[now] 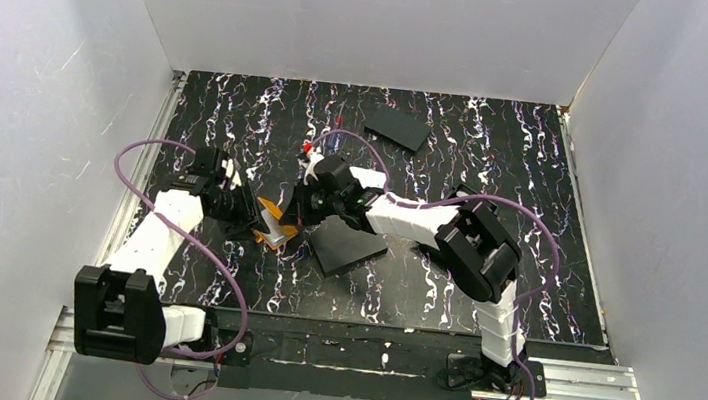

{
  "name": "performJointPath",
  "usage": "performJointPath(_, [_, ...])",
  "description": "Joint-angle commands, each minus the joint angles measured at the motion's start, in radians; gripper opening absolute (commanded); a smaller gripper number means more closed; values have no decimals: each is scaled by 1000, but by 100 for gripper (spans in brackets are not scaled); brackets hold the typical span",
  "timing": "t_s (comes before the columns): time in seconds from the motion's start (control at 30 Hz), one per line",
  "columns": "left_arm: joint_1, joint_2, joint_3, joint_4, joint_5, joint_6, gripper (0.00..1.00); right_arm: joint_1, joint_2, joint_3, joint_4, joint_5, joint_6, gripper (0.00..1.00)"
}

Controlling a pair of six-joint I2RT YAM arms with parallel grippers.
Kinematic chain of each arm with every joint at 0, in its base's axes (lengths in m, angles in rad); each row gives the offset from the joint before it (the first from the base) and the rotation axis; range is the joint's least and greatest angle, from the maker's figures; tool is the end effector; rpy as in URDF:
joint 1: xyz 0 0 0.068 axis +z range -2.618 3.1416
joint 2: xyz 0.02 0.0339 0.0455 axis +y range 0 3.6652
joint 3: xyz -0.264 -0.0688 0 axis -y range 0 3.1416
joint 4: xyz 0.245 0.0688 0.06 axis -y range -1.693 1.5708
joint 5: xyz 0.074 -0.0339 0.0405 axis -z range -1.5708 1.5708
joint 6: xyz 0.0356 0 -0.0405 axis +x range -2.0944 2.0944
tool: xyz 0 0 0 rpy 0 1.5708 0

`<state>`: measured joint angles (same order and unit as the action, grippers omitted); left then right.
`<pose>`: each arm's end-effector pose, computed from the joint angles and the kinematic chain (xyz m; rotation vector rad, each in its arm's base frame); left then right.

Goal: Put the credit cards into the card holder
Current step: Open the card holder at the center of the board.

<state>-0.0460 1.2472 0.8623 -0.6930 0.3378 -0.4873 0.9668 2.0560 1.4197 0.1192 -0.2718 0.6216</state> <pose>0.2358 -0.0227 0.2326 -0.4758 2.6482 -0.6204 0.2590 0.3922 0.1962 -0.5785 2.2472 1.1815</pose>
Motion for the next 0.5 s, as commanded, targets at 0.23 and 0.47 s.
performJointPath(0.23, [5, 52, 19, 58, 133, -13, 39, -116, 13, -128, 137, -79, 237, 1])
performJointPath(0.47, [5, 67, 24, 100, 148, -25, 36, -171, 17, -121, 72, -72, 176, 1])
